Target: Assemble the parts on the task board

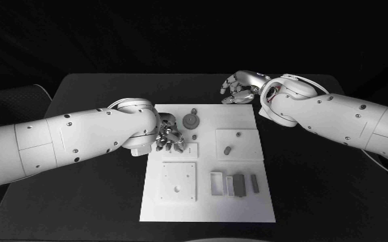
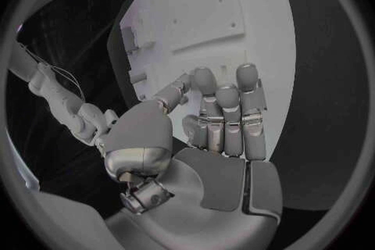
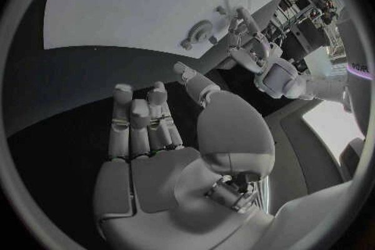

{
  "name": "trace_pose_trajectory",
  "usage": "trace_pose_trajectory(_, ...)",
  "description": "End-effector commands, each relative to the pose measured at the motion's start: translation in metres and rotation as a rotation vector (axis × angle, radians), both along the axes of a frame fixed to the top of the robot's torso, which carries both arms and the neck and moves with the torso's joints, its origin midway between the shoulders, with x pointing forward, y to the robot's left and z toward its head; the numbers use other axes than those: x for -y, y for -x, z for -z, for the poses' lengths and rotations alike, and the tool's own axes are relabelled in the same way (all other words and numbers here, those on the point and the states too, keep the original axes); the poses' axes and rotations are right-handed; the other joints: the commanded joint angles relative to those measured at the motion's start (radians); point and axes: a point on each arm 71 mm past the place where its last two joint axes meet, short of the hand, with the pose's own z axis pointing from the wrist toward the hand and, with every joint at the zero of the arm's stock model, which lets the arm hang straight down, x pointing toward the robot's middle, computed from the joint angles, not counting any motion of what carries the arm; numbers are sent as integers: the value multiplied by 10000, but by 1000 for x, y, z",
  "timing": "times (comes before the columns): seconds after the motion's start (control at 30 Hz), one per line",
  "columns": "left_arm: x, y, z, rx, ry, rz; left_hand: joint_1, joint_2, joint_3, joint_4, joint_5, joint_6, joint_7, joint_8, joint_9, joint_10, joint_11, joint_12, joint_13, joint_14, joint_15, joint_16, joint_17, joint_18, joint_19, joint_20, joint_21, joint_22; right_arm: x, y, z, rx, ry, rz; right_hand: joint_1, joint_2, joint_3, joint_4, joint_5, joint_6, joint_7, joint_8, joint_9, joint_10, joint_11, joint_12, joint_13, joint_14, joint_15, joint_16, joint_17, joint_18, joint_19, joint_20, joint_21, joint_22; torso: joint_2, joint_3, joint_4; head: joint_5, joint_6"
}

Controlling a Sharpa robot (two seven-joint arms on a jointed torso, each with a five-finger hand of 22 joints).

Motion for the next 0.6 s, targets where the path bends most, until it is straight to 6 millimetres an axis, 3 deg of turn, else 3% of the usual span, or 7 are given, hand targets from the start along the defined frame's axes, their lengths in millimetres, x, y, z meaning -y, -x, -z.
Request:
trace_pose_trajectory(0.03, 3, 1, 0, 3, 15, 157, 114, -80, -52, -12, -320, 1049, -690, 45, 1680, -205, -189, 80, -26, -274, -222, 75, -58, -28, -149, -146, 44, 215, -2, 1, 0, -61, 115, -121, 18, 78, -36, -2, 49, 7, 83, 1, -18, -48, 55, 40, -10, 49, -35, -17, 10, 130, -12, 34, -34, 124, -1, 0, 0, 1, -6)
trace_pose_trajectory(0.23, 2, 1, 0, 11, 54, 155, -147, -475, -275, 194, -486, 1052, -683, 15, 1729, -223, -183, 119, -63, -303, -223, 148, -165, -27, -151, -139, 59, 206, -2, 1, 1, -79, 124, -125, 12, 75, -40, 1, 48, 5, 84, -1, -20, -50, 55, 40, -12, 48, -35, -17, 10, 130, -13, 35, -34, 124, -1, -1, 2, -3, -16)
trace_pose_trajectory(0.3, 3, 1, 0, 32, 86, 149, -295, -435, -594, 127, -477, 1039, -687, 5, 1770, -244, -187, 144, -77, -333, -232, 197, -218, -13, -182, -147, 62, 208, -2, 1, 1, -84, 125, -135, 10, 75, -41, 3, 48, 4, 84, -2, -22, -50, 56, 41, -13, 47, -35, -18, 10, 129, -14, 36, -35, 124, -1, -1, 2, -3, -16)
trace_pose_trajectory(0.6, 3, 1, 0, 61, 144, 137, -548, -622, -872, 232, -513, 1026, -687, -12, 1823, -263, -188, 168, -98, -370, -239, 253, -285, -1, -197, -150, 55, 196, -2, 1, 1, -83, 125, -136, 4, 73, -44, 9, 49, -1, 86, -6, -26, -53, 57, 42, -17, 45, -35, -19, 9, 130, -15, 38, -36, 124, 0, 0, 2, -3, -16)
